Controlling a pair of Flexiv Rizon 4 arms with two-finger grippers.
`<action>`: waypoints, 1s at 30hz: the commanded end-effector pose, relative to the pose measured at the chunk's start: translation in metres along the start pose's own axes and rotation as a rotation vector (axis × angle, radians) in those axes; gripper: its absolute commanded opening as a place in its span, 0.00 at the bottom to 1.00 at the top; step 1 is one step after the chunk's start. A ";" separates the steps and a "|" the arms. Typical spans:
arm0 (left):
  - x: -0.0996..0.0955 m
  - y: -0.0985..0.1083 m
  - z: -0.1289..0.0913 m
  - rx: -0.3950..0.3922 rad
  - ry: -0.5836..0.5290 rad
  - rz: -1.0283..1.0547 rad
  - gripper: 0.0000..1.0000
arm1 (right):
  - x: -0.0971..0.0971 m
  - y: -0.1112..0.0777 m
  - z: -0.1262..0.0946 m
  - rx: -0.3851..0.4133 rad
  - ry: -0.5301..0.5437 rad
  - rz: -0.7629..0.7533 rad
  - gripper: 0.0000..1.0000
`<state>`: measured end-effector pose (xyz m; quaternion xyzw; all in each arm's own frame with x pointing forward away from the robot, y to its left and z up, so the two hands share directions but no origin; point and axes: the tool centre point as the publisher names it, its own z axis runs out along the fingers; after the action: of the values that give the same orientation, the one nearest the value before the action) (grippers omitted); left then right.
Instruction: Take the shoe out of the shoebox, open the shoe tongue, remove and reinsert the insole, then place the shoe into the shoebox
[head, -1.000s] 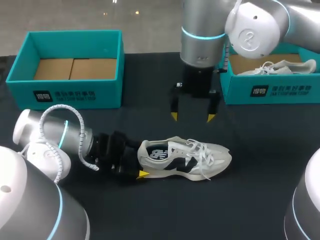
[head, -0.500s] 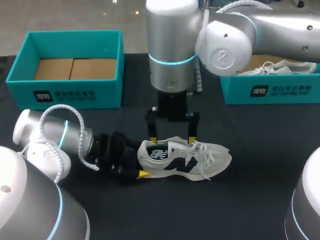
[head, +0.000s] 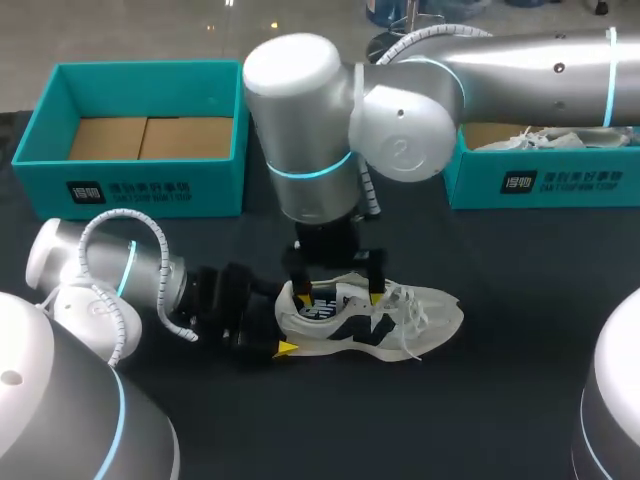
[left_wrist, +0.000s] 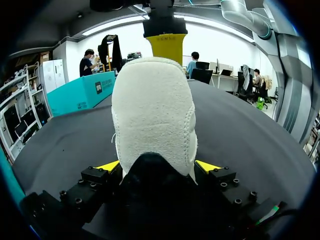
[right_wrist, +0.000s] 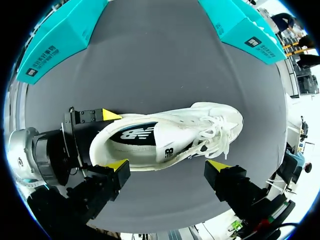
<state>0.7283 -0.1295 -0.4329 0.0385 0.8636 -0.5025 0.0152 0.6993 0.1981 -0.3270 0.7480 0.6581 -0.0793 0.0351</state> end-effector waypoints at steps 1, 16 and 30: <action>0.000 0.003 0.002 -0.003 0.001 0.001 0.00 | 0.001 -0.001 0.006 -0.026 -0.039 0.017 1.00; 0.000 0.003 0.002 -0.003 0.001 0.001 0.00 | -0.020 0.020 0.031 -0.111 -0.106 0.015 1.00; 0.000 0.003 0.002 -0.003 0.001 0.001 0.00 | -0.044 0.027 0.029 -0.128 -0.083 0.055 0.00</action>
<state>0.7283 -0.1296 -0.4329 0.0385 0.8636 -0.5026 0.0151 0.7261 0.1542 -0.3572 0.7436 0.6555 -0.0780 0.1063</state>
